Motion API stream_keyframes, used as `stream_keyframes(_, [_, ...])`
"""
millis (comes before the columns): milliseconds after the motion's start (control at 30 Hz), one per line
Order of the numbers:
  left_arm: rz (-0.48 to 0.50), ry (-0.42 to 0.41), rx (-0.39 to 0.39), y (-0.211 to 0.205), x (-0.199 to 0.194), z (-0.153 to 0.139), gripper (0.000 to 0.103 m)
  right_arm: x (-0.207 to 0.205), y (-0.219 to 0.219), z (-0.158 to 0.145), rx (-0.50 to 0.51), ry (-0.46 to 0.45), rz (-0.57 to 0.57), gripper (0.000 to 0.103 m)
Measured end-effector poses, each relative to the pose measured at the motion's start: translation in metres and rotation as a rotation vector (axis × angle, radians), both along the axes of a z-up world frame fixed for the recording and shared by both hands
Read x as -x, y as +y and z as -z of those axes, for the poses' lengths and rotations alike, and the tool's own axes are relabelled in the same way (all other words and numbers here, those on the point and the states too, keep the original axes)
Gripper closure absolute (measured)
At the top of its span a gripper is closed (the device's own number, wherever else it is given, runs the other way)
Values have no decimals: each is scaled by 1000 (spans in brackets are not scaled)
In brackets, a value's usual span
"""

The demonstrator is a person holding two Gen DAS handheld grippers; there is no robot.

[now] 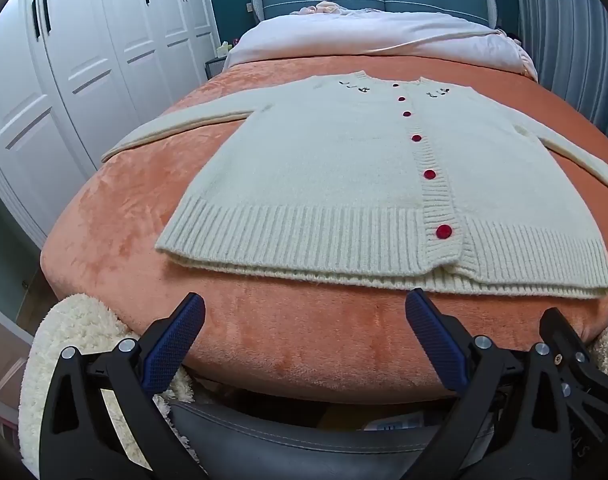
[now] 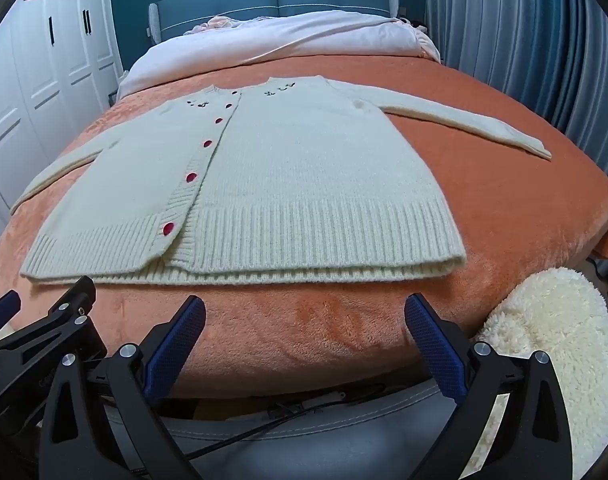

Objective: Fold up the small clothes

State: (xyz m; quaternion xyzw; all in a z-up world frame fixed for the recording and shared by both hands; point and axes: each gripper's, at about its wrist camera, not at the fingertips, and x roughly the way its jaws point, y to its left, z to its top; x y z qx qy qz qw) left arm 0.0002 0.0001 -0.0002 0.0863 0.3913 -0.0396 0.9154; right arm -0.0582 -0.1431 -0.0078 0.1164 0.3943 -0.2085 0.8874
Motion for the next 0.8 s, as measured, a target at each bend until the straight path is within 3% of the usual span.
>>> stream_keyframes(800, [11,10,5,-3,0,-2,5,2,2,-4,12,0,-13,5])
